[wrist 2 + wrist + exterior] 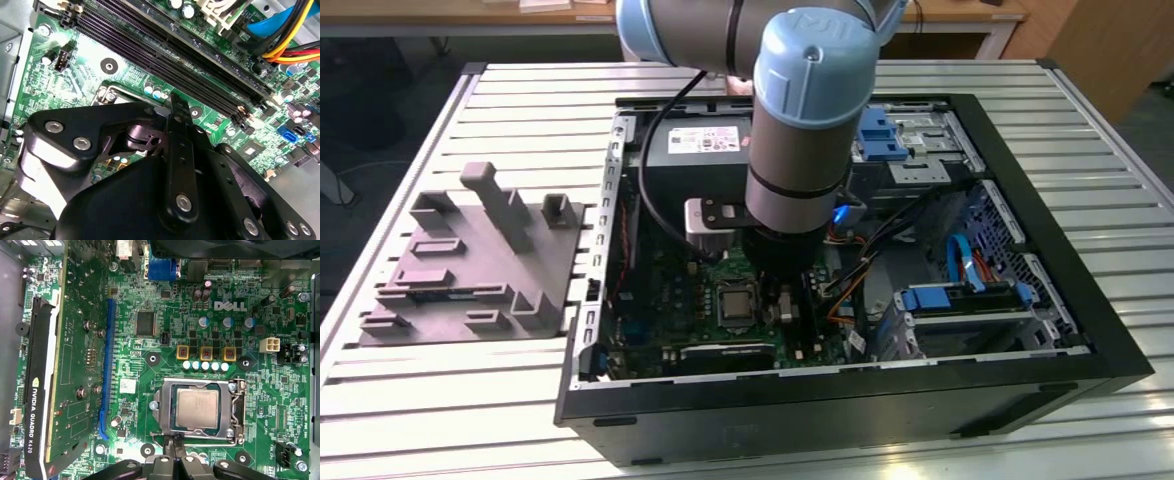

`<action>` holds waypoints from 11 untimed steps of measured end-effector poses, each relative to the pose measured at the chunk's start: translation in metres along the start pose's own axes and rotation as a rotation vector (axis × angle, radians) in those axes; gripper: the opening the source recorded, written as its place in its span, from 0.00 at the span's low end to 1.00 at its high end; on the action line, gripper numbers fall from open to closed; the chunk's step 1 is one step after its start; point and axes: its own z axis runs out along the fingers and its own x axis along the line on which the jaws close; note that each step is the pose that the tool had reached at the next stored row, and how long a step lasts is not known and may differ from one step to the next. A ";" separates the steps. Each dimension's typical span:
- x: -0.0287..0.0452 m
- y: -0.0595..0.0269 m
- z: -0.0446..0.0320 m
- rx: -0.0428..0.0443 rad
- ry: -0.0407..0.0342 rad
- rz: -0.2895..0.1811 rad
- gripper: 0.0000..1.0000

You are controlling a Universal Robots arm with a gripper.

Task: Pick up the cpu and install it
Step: 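Install the first cpu locking lever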

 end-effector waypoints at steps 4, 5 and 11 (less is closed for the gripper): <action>0.0004 0.0003 -0.0055 0.0001 0.0004 0.000 0.11; 0.0006 0.0004 -0.0076 0.0000 0.0004 0.000 0.11; 0.0016 0.0012 -0.0224 -0.0001 0.0005 0.000 0.11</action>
